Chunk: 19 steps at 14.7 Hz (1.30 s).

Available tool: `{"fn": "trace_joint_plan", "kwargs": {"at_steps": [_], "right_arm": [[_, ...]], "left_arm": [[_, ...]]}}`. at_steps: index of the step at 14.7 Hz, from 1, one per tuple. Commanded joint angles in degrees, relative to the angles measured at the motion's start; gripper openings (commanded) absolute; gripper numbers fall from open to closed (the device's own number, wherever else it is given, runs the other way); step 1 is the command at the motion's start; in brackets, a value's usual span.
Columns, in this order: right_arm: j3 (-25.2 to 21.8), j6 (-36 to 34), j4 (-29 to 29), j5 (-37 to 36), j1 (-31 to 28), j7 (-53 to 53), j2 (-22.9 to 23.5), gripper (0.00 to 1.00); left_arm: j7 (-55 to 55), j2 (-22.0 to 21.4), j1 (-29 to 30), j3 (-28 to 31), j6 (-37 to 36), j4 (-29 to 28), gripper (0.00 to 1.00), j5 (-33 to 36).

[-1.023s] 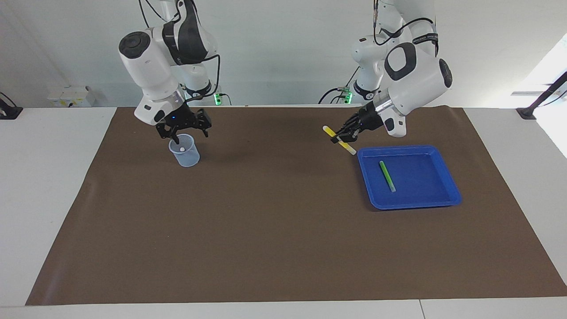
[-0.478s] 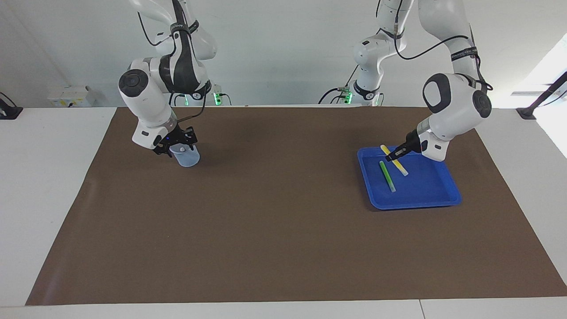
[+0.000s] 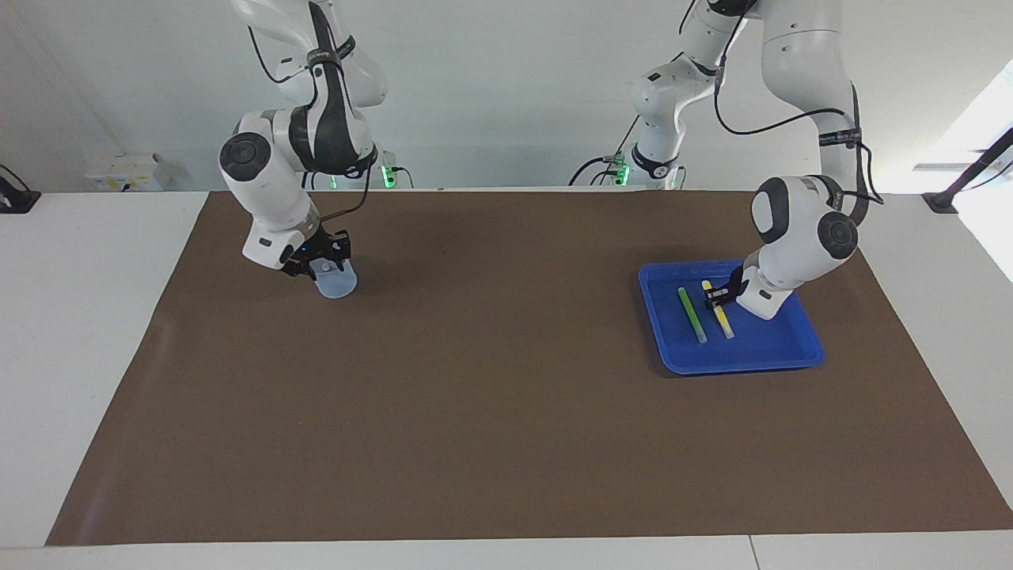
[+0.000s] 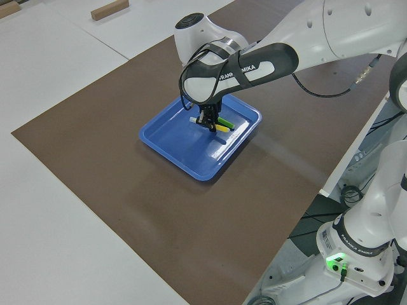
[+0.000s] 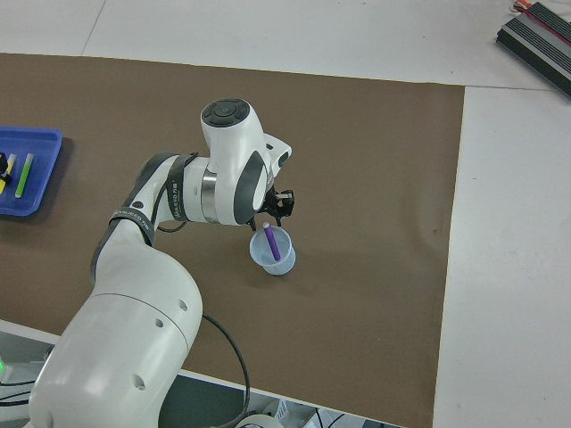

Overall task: Right arm passes pens to left for tray arrangement
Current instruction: 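Place the yellow pen in the tray while the right gripper returns, then grasp the purple pen from the cup with the right gripper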

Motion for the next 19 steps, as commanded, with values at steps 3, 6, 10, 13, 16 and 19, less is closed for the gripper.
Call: {"fn": "trace_joint_plan", "kwargs": {"at_steps": [3,6,10,13,16,19], "right_arm": [[0.5,0.5,-1.4,-0.9,-1.0,-1.2,-1.3,0.48],[0.5,0.0,-1.4,-0.9,-1.0,-1.2,-1.3,0.31],[0.5,-0.7,-0.8,-0.9,-1.0,-1.3,-1.2,0.00],[0.5,-3.4,2.1,-0.9,-0.8,-1.3,-0.5,0.00],[0.5,-15.2,14.5,-0.9,-0.8,-1.0,1.0,0.00],[0.8,-21.2,24.1,-0.4,-0.1,-0.8,0.9,0.00]], "left_arm": [[1.2,0.6,0.7,-0.4,0.6,0.5,0.00,3.3],[1.3,1.1,0.7,-0.4,0.7,0.6,0.00,5.4],[1.1,1.1,1.0,-0.4,1.2,0.3,0.00,5.4],[1.0,1.1,1.1,-0.4,1.8,0.2,1.00,5.3],[0.9,1.1,1.5,-0.4,1.8,0.2,1.00,5.3],[0.9,1.1,1.4,-0.4,1.4,0.4,1.00,5.3]]}}
